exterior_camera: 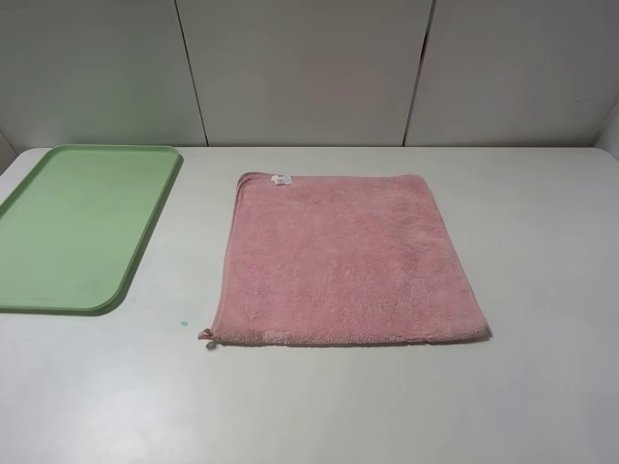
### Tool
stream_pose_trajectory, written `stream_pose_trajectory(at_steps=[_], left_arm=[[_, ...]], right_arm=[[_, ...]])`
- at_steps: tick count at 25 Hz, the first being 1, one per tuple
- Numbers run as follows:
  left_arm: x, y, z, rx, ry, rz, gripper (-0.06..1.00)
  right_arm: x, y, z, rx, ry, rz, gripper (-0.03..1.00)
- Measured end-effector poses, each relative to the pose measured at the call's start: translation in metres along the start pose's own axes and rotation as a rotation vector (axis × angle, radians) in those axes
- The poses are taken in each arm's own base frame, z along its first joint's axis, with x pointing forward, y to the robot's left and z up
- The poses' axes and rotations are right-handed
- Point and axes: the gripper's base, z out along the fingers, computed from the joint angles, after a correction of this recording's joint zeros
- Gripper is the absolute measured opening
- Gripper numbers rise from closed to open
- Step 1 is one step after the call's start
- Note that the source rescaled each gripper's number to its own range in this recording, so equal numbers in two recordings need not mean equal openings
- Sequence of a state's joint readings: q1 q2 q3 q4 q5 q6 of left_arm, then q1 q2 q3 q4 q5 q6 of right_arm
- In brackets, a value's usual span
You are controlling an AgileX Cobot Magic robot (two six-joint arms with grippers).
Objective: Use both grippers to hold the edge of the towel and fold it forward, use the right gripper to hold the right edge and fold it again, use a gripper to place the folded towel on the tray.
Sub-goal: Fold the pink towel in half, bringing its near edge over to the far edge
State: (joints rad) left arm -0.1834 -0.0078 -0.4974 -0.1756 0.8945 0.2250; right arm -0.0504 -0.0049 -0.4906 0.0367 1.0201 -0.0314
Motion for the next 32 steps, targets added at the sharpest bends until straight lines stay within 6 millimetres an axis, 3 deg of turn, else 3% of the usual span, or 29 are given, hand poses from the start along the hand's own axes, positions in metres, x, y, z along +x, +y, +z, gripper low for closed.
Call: stream_pose_trajectory(at_steps=[5,11,17,25,32], left_arm=[[0.000,0.000,0.002,0.002,0.015,-0.002,0.98],[-0.007,0.005,0.026,0.031,0.198,-0.004,0.98],[-0.016,0.011,0.057,0.078,0.379,0.080,0.98],[-0.055,0.017,0.074,0.114,0.401,0.174,0.98],[-0.077,0.007,0.094,0.266,0.425,0.385,0.98]], right_arm=[[-0.008,0.000,-0.009,0.000,-0.040,-0.001,1.00],[-0.031,0.000,-0.006,-0.005,0.006,-0.014,1.00],[-0.045,0.003,0.017,-0.082,0.135,-0.084,1.00],[-0.054,0.011,0.052,-0.184,0.281,-0.208,1.00],[-0.054,0.026,0.067,-0.325,0.346,-0.358,1.00]])
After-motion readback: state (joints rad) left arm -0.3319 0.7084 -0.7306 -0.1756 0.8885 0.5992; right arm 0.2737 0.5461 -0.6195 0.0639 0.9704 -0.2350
